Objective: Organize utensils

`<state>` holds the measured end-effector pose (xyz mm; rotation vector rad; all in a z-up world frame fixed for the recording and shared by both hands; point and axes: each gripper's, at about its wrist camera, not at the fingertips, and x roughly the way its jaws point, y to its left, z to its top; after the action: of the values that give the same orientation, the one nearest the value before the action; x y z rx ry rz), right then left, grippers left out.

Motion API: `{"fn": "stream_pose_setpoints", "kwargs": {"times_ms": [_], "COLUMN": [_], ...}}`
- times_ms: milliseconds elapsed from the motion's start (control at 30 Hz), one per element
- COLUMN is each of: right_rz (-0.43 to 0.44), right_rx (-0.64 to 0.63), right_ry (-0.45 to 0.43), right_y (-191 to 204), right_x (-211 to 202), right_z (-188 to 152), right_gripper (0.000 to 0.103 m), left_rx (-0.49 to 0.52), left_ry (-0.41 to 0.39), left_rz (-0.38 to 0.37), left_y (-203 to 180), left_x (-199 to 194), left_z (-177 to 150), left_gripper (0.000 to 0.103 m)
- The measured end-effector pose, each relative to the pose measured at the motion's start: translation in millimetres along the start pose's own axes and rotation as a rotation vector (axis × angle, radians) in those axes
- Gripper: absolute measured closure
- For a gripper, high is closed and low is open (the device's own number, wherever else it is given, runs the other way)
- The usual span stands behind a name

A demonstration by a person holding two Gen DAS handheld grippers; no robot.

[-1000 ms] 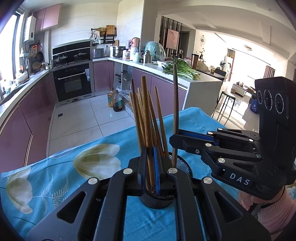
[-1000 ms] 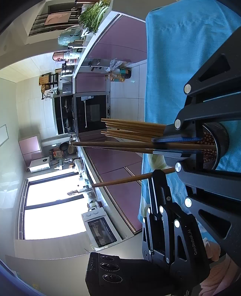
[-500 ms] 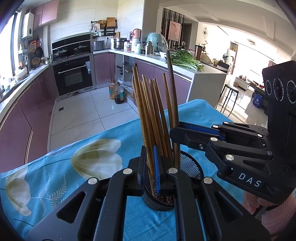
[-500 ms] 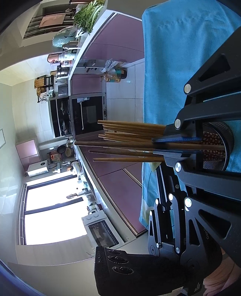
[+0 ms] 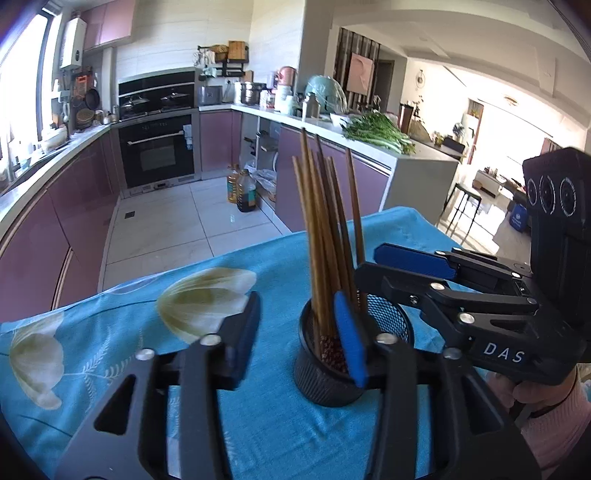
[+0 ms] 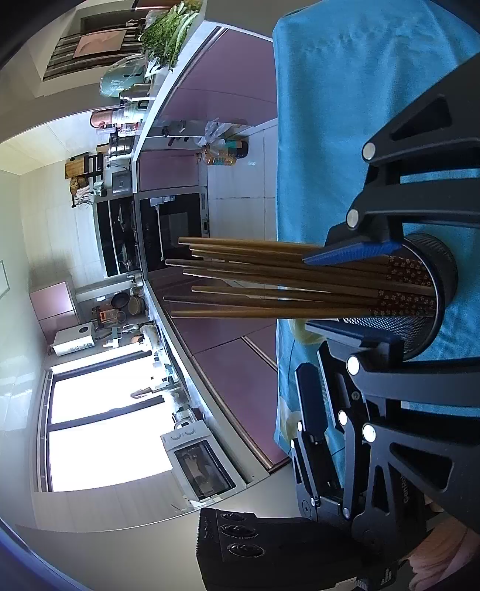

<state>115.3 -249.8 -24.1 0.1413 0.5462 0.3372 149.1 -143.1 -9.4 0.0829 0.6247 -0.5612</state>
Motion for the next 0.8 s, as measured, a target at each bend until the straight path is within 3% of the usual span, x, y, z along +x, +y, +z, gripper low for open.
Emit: {"fn": "stream_pose_setpoints", "kwargs": {"times_ms": [67,133,267,300,400,633,800], "right_rz": [-0.007,-0.018,-0.051,-0.058,-0.073,-0.103,-0.118], "right_rx": [-0.008,-0.019,-0.041,-0.049,-0.081,-0.129,-0.138], "right_ry": [-0.011,-0.025,-0.067,-0.08,-0.115,-0.181,-0.22], "right_y": [4,9,18,20,31,49,55], "right_x": [-4,-8,-17,-20,-26,-40,-48], "right_z": [-3,-7,-14,-17,-24,-37,-43], "right_gripper": [0.055,0.04,0.02,0.014,0.006,0.007,0.007], "left_rx": [-0.01,-0.023,-0.047,-0.055,-0.074,-0.11,-0.134], "left_ry": [-0.037,-0.068,-0.132,-0.145,-0.175,-0.262,-0.314], "left_rz": [0.042,0.084,0.182,0.2,0.252,0.358,0.392], "left_y": [7,14,32,37,47,56,57], "left_x": [-12,-25,-50,-56,-74,-113,-136], "left_z": [-6,-11,-26,-29,-39,-65,-81], "left_gripper": [0.037,0.028,0.007,0.006,0.006,0.006,0.006]}}
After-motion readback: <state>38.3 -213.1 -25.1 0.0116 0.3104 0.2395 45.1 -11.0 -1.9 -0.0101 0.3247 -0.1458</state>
